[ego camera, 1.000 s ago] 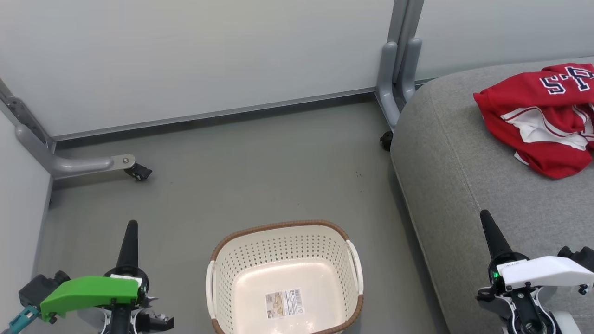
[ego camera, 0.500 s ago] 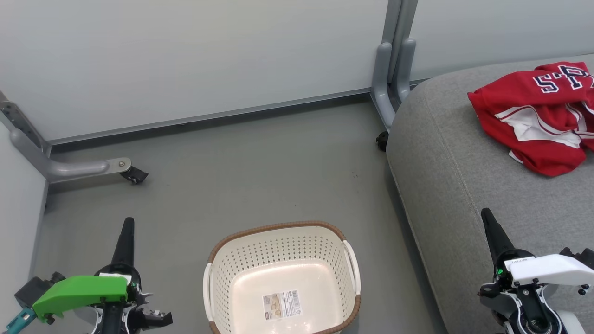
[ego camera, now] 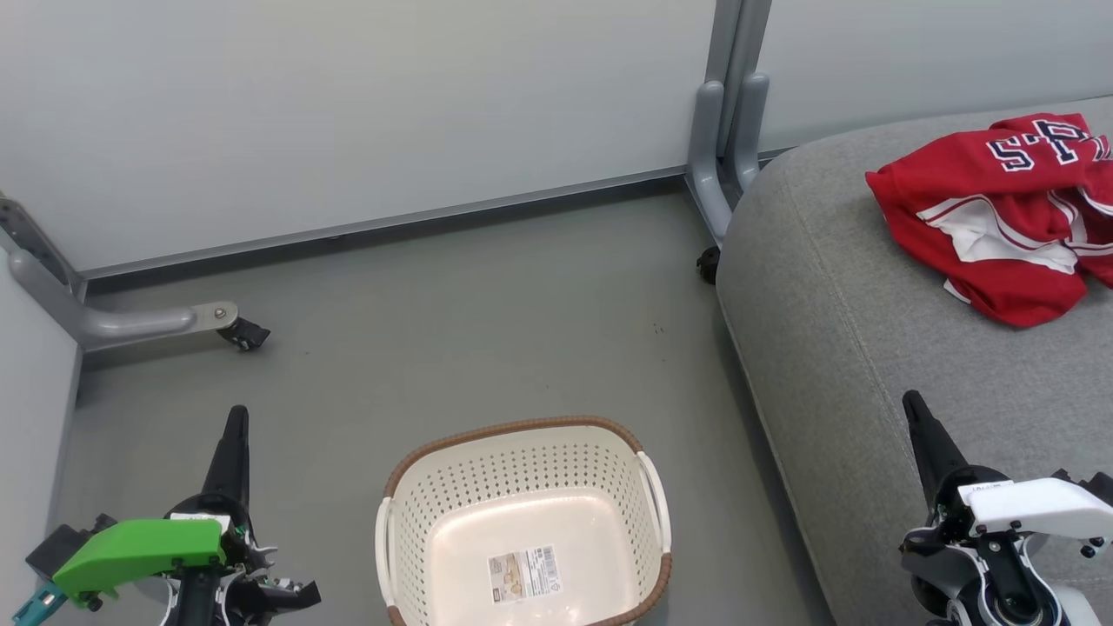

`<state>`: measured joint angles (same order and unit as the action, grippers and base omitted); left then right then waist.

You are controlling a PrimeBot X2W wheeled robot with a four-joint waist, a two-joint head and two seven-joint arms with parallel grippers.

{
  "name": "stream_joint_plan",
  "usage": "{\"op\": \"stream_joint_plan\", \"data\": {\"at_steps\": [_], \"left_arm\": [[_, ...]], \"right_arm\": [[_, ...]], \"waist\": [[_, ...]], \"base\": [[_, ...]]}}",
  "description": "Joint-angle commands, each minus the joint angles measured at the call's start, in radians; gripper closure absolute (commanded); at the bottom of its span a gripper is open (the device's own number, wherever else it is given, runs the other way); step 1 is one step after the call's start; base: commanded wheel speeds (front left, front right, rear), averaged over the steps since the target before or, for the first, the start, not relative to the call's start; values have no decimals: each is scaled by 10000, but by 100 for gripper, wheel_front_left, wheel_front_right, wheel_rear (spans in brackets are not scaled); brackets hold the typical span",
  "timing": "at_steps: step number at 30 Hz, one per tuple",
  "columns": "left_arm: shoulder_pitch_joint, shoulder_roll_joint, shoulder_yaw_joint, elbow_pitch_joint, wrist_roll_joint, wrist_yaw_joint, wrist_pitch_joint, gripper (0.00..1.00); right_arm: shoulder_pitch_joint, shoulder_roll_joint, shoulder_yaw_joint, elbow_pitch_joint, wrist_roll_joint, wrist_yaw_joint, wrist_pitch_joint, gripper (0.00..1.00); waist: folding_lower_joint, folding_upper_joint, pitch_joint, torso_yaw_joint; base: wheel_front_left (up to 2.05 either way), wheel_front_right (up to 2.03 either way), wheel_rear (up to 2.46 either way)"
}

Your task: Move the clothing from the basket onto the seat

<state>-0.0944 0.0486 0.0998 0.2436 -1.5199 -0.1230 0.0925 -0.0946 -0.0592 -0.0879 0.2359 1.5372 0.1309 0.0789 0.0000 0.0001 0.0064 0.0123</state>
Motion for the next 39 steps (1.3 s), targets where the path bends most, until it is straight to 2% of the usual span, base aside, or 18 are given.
{"op": "stream_joint_plan", "data": {"at_steps": [1, 12, 39], "left_arm": [[-204, 41, 70, 4, -224, -51, 52, 100], [-214, 41, 172, 27, -950, -109, 235, 100], [-193, 37, 175, 24, -938, -105, 255, 100]], "right_arm": [[-145, -54, -48, 23, 186, -3, 57, 100], [-163, -46, -130, 98, 890, -3, 263, 100], [-167, 0, -177, 101, 840, -3, 305, 100]], "waist": [[0, -1, -4, -13], [0, -1, -31, -116], [0, -1, -33, -123]], "base": [[0, 0, 0], [0, 0, 0], [0, 0, 0]]}}
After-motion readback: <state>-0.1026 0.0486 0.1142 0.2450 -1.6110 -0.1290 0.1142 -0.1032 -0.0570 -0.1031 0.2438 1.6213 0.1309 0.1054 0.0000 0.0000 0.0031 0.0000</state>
